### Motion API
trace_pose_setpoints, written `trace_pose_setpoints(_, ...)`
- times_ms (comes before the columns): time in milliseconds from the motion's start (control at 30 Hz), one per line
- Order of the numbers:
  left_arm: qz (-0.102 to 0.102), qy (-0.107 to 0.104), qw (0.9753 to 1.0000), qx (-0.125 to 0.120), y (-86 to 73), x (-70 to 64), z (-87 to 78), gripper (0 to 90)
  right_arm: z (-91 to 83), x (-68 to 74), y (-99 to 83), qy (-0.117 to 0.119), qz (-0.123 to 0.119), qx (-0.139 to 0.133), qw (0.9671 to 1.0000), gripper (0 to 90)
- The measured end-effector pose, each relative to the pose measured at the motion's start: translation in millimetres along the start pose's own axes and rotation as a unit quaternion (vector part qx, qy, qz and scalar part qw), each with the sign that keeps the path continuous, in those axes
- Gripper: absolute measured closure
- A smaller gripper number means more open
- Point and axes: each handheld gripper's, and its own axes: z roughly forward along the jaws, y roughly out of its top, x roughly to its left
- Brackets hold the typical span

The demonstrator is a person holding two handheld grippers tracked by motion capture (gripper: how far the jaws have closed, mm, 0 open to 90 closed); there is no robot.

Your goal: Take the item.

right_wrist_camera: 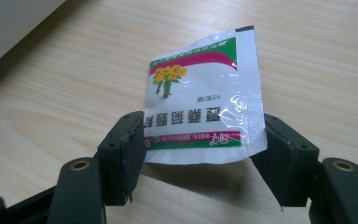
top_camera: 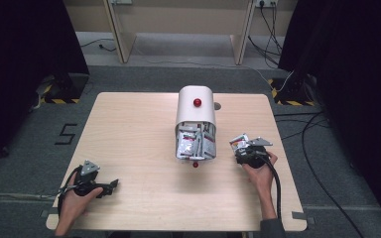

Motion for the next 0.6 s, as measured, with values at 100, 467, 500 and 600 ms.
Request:
trace_pose_setpoints(100, 0.000, 0.000, 1.0000, 0.000, 0.0, 0.0, 0.0, 0.0, -0.5, -0.3, 0.3, -0.003, 0.002, 0.001, 1.0000, 36.4)
trace_pose_setpoints(467, 0.000, 0.000, 1.0000, 0.000, 0.0, 0.0, 0.0, 0.0, -3.5, -0.8, 2.8, 0.014, 0.027, -0.008, 0.9995, 29.6)
trace_pose_setpoints(500, 0.000, 0.000, 1.0000, 0.000, 0.0, 0.0, 0.0, 0.0, -3.8, -1.0, 3.0, 0.014, 0.028, -0.009, 0.9995, 29.6)
trace_pose_setpoints(600, 0.000, 0.000, 1.0000, 0.000, 0.0, 0.0, 0.0, 0.0, -4.8, -1.7, 3.2, 0.014, 0.029, -0.005, 0.9995, 27.3)
